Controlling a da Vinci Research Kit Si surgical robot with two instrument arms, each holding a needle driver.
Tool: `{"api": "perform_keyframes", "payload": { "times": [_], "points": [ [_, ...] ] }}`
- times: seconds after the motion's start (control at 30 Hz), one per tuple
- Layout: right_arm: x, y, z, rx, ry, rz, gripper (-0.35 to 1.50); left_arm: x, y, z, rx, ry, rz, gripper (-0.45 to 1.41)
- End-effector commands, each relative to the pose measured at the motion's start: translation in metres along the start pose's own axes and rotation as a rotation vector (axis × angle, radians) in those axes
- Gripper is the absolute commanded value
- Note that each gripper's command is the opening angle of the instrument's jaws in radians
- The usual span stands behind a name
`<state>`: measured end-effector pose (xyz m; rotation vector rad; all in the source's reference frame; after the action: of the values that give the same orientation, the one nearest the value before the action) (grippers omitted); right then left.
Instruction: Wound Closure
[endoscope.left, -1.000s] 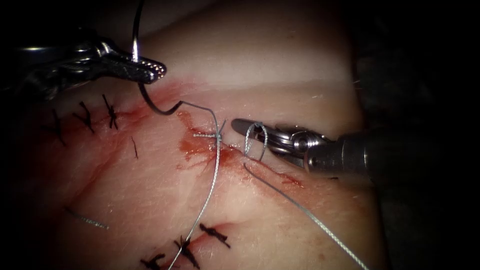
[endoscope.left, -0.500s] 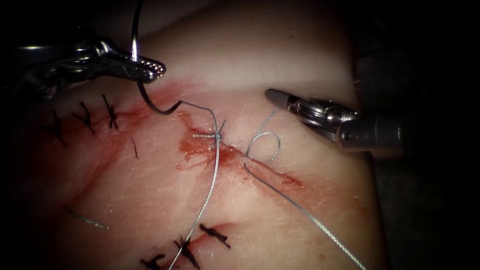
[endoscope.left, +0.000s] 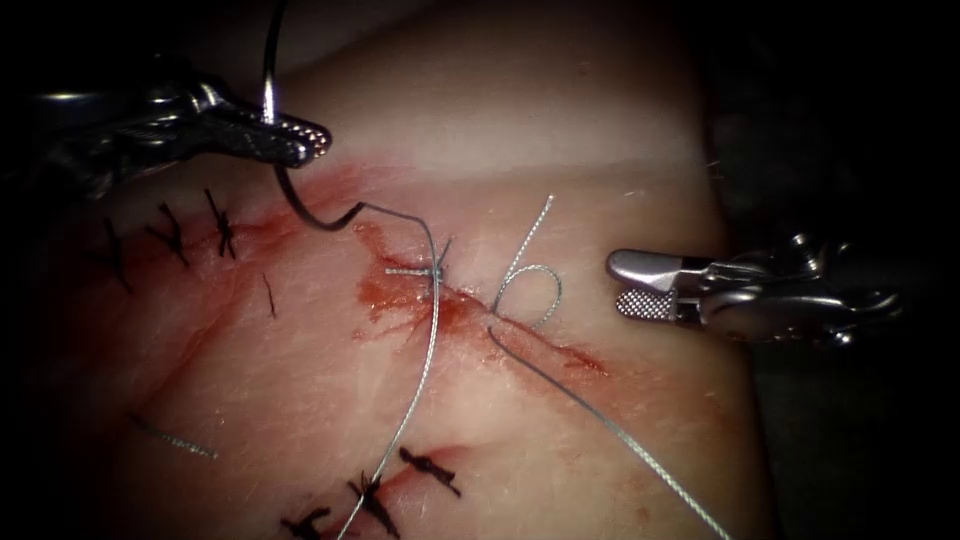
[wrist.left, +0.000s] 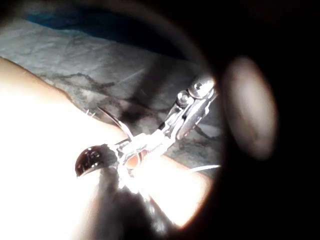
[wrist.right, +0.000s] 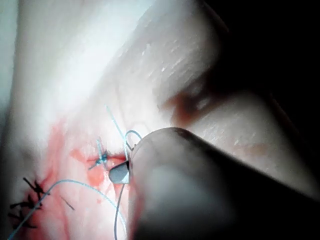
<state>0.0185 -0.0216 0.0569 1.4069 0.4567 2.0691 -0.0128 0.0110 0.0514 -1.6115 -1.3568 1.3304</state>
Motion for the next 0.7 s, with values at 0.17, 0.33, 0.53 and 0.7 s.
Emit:
{"api": "perform_keyframes", "payload": {
  "times": [0.17, 0.33, 0.53, 0.7],
  "points": [
    [-0.0015, 0.0008, 0.0045, -0.054, -0.177, 0.121, 1.09, -0.0002, -0.0007, 0.0004, 0.0, 0.0, 0.001, -0.45],
    [-0.0007, 0.0011, 0.007, -0.003, -0.205, 0.188, 0.79, -0.0003, -0.0007, 0.0005, 0.001, 0.0, 0.001, -0.45],
    [-0.0006, 0.0008, 0.0089, 0.01, -0.196, 0.194, 0.67, -0.0004, -0.0008, 0.0005, 0.003, -0.002, 0.002, -0.45],
    [-0.0009, 0.0007, 0.0095, 0.02, -0.2, 0.195, 0.47, -0.0004, -0.0008, 0.0006, 0.003, -0.002, 0.003, -0.45]
  ]
}}
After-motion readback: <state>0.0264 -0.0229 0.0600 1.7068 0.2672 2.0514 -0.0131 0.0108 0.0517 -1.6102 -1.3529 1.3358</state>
